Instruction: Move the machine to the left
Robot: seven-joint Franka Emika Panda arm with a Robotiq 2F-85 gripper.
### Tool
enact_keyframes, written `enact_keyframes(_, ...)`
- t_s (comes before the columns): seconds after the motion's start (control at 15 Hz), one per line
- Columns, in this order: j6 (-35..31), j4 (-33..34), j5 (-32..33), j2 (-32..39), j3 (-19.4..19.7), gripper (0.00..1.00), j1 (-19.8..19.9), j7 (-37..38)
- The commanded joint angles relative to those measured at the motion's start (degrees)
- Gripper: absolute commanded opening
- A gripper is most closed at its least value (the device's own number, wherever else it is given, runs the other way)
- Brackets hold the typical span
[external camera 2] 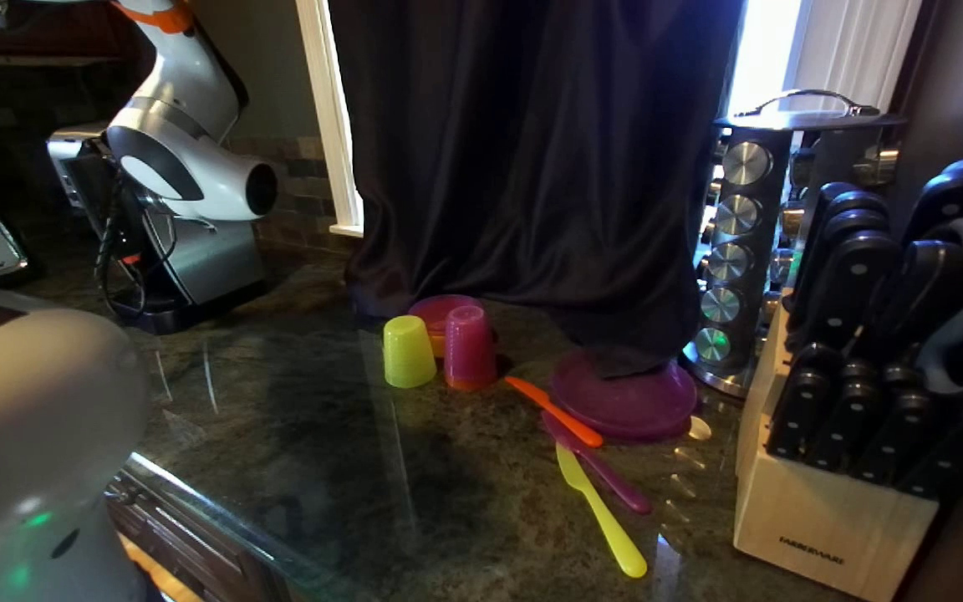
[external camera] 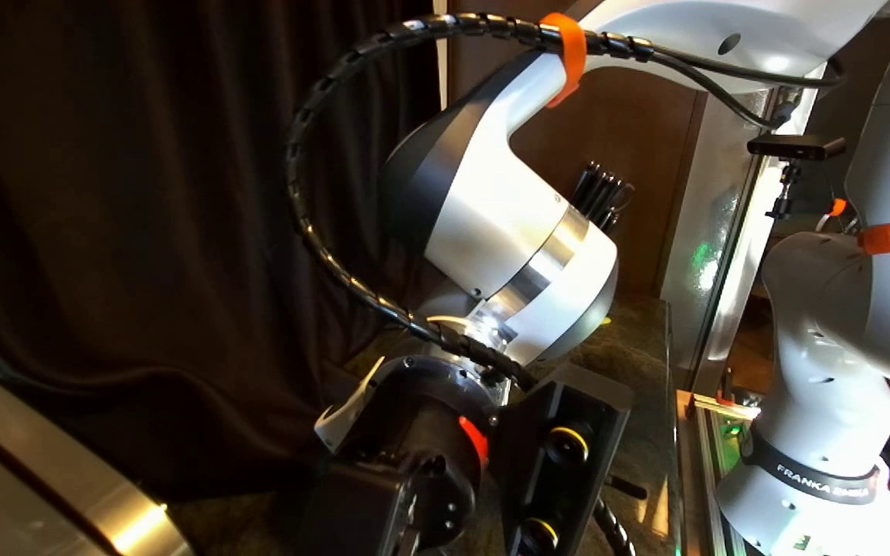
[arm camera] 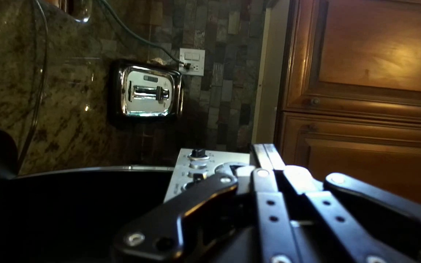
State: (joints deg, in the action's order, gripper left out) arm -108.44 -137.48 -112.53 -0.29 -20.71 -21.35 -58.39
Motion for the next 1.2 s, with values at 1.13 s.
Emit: enact_keyframes(1.13,-13.8,14.2,-16.7,12.0,-0.7,0.0,-3.1,-20.7)
